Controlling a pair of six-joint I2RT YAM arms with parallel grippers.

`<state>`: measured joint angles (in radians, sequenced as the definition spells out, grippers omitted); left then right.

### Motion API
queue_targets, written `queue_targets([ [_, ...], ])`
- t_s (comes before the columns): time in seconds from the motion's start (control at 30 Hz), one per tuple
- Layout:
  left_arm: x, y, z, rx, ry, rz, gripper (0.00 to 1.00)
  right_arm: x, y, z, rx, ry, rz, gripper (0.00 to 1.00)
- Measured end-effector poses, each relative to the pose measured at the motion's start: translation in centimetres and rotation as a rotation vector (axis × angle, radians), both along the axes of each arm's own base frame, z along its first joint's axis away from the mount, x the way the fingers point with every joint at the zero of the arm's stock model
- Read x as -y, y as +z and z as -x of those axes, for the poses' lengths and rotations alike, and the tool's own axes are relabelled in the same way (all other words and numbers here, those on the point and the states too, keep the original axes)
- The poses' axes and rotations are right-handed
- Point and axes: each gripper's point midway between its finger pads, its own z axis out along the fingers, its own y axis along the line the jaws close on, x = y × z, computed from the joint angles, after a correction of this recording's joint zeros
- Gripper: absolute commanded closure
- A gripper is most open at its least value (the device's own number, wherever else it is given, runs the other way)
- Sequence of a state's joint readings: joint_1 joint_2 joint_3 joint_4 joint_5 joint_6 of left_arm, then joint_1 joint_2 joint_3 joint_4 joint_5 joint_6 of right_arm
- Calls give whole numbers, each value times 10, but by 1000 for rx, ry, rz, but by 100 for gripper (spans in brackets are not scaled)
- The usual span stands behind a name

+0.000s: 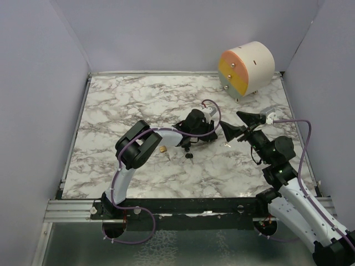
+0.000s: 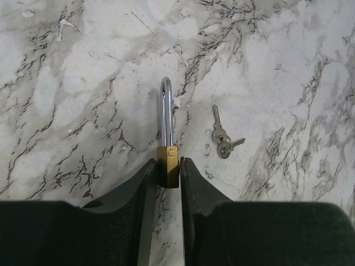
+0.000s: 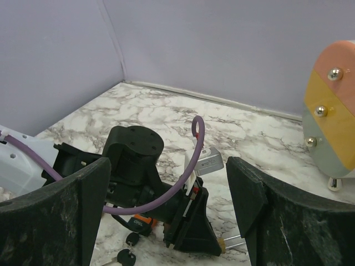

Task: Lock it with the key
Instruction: Place the lock at the center of the board.

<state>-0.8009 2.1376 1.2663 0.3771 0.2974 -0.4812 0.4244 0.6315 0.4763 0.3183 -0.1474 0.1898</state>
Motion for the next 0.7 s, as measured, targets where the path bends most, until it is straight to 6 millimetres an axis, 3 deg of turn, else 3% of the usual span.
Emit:
queue_targets([
  [0.57,3,1,7,-97,44,66,90,0,2,3,8,5,-3,15],
  [0.63,3,0,9,-118,61,90,80,0,2,3,8,6,-4,15],
  [0.7,3,-1,10,-141,78,110,58,0,2,3,9,8,-7,15],
])
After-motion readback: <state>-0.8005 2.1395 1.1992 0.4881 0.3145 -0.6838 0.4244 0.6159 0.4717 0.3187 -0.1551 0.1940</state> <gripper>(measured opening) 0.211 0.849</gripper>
